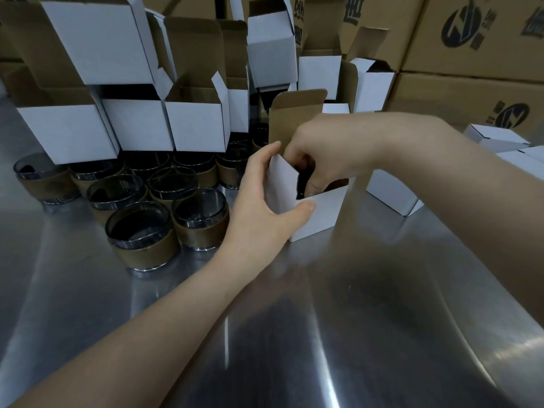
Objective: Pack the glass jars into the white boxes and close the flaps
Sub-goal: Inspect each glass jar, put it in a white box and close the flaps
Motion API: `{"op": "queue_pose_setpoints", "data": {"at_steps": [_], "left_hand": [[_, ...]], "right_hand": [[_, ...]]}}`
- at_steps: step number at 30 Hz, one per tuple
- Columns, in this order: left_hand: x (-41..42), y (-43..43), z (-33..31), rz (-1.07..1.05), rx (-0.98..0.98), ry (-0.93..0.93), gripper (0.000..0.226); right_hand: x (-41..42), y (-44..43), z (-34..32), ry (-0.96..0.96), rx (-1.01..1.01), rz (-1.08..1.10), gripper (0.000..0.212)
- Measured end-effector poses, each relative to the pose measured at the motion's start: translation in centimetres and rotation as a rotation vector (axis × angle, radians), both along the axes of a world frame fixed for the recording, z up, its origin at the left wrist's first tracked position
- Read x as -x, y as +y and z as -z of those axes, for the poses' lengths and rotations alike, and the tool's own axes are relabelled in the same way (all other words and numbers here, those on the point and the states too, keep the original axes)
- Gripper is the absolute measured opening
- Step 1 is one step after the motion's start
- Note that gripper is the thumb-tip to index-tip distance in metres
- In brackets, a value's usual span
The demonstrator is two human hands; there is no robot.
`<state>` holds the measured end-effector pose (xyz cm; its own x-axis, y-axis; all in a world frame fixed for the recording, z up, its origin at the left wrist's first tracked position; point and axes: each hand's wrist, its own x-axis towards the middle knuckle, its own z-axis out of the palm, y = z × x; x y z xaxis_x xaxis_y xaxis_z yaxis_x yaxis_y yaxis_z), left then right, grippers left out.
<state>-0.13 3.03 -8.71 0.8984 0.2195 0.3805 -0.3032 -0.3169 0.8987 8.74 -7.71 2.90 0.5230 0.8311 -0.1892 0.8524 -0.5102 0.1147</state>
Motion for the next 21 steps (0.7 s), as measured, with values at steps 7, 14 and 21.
{"op": "queue_pose_setpoints", "data": {"at_steps": [7,14,21], "left_hand": [[0.1,-0.4,-0.1,-0.004,-0.003,0.028,0.078],[-0.1,-0.5,0.4,0.0,0.001,0.093,0.064],[-0.6,-0.4,0.0,-0.028,0.039,0.073,0.041]], "right_hand": [[0.0,-1.9,-0.3,0.172,-0.314,0.057,0.027],[0.6,-3.3,2.0,0.195,-0.845,0.138,0.037],[0.9,-3.5,4.8,0.19,-0.918,0.175,0.039]]}}
